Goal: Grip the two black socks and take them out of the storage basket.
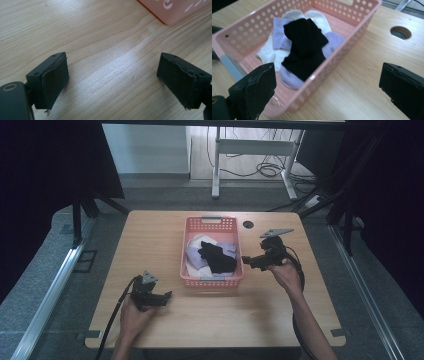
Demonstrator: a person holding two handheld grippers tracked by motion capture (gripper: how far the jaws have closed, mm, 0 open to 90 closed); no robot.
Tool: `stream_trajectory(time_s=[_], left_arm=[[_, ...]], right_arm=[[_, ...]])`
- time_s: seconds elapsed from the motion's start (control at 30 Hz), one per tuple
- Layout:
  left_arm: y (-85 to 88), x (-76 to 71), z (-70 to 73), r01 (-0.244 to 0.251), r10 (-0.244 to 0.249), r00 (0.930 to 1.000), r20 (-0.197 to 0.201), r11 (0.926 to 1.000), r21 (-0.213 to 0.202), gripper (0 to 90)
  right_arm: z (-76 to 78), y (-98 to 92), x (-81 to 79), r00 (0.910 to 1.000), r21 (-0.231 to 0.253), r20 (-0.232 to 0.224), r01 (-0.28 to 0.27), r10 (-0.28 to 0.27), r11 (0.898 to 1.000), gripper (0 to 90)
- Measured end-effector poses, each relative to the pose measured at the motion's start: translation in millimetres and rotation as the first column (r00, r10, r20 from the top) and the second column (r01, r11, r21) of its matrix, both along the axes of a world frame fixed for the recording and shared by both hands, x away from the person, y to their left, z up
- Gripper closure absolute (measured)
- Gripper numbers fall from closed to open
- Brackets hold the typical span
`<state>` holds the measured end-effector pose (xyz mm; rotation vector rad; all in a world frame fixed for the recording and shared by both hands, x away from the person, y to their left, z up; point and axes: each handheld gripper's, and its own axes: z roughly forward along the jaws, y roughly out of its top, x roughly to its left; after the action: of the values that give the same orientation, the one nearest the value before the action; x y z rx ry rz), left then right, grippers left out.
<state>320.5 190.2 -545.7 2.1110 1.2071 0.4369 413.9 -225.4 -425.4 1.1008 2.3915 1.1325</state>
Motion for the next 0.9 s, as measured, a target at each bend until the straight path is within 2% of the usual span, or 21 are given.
stream_trajectory(time_s=[0.27, 0.43, 0.6, 0.7, 0.83, 0.9], left_arm=[[0.3, 0.0, 0.2, 0.003, -0.003, 1.0, -0.002, 1.0, 0.005, 10.1], [0.2, 0.0, 0.2, 0.002, -0.002, 1.0, -0.001, 1.0, 0.003, 10.1], [0.4, 0.2, 0.3, 0.006, -0.006, 1.0, -0.003, 1.0, 0.007, 10.1], [0.5, 0.4, 0.4, 0.009, -0.009, 1.0, -0.003, 0.9999, 0.009, 10.1], [0.2, 0.6, 0.1, 0.007, -0.007, 1.0, -0.001, 1.0, 0.004, 10.1], [0.3, 0.6, 0.0, 0.007, -0.007, 1.0, 0.0, 1.0, 0.005, 10.1]], right_arm=[[4.2, 28.0, 11.9, 0.9993, 0.025, -0.003, -0.036, 0.036, 0.999, 2.6], [4.9, 47.8, 19.8, 0.9971, 0.001, -0.027, -0.071, 0.071, 0.997, 5.6], [2.0, 61.4, 28.8, 0.9945, -0.002, -0.058, -0.087, 0.087, 0.996, 5.5], [-1.6, 74.7, 42.2, 0.9917, 0.004, -0.1, -0.081, 0.081, 0.997, 5.7], [-4.6, 87.2, 50.9, 0.9923, -0.018, -0.096, -0.08, 0.078, 0.997, 8.1], [-6.5, 94.1, 54.6, 0.9934, -0.043, -0.085, -0.081, 0.077, 0.996, 14.3]])
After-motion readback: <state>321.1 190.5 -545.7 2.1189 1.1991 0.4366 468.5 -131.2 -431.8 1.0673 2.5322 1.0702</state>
